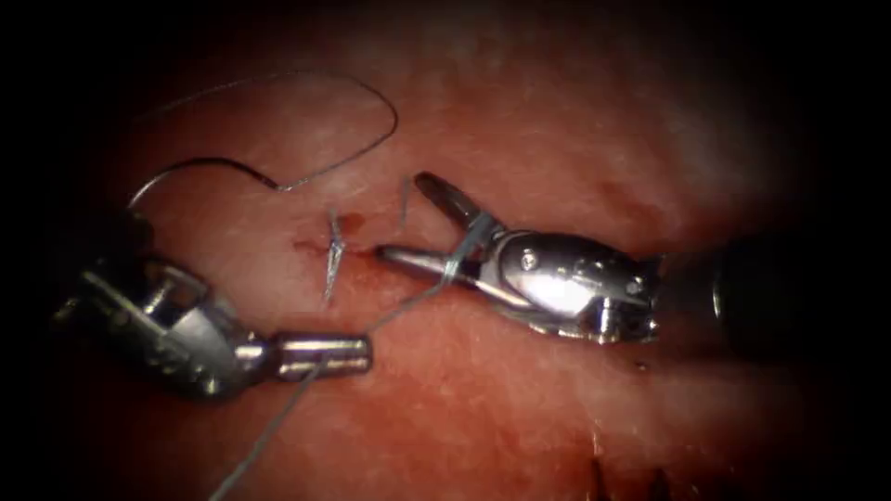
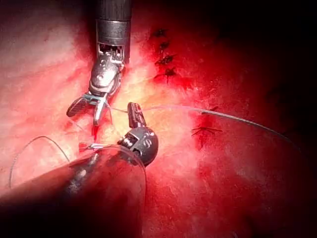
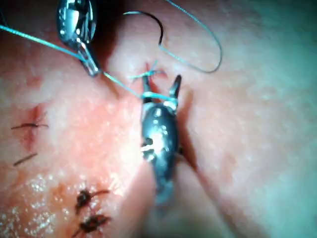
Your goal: Wound Closure
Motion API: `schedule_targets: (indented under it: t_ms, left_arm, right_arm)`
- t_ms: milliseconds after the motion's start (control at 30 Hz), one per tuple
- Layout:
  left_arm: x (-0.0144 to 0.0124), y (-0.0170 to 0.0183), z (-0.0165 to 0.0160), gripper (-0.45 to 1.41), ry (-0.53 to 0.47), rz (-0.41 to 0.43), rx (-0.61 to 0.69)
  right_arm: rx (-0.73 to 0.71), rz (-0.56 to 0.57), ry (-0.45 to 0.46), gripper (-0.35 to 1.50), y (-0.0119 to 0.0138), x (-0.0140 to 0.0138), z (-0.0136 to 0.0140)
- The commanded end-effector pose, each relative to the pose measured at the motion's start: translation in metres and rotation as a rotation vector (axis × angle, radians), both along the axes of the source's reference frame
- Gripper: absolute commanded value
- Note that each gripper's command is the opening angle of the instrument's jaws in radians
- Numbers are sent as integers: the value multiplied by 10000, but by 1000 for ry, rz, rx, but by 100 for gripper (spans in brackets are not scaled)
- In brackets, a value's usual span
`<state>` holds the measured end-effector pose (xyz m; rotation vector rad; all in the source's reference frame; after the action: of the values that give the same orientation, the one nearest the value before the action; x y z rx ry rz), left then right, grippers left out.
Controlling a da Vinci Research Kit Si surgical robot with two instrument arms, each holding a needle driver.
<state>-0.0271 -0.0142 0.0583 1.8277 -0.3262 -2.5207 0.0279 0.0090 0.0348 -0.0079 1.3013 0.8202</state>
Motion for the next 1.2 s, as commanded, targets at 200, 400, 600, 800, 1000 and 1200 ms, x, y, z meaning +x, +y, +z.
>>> schedule_targets:
  t_ms: [200, 400, 600, 800, 1000, 1200]
  left_arm:
    - [-8, -5, 15, -45, -1, 2, 3]
    - [-8, -2, 17, -45, 1, 0, 3]
    - [-5, -3, 17, -45, 1, 0, 2]
    - [5, 1, 15, -45, 11, -9, 4]
    - [27, 42, 9, -45, 56, -61, 31]
    - [65, 153, 0, -45, 81, -208, 67]
  right_arm:
    - [80, 14, -26, 88, -18, 10, 26]
    - [107, 13, 1, 69, -14, 20, 31]
    - [141, -21, 50, -3, -15, 39, 29]
    - [160, -37, 22, -35, -27, 35, 19]
    - [64, 20, -43, -35, -32, 36, -9]
    - [18, 72, -91, -35, -40, 42, -23]
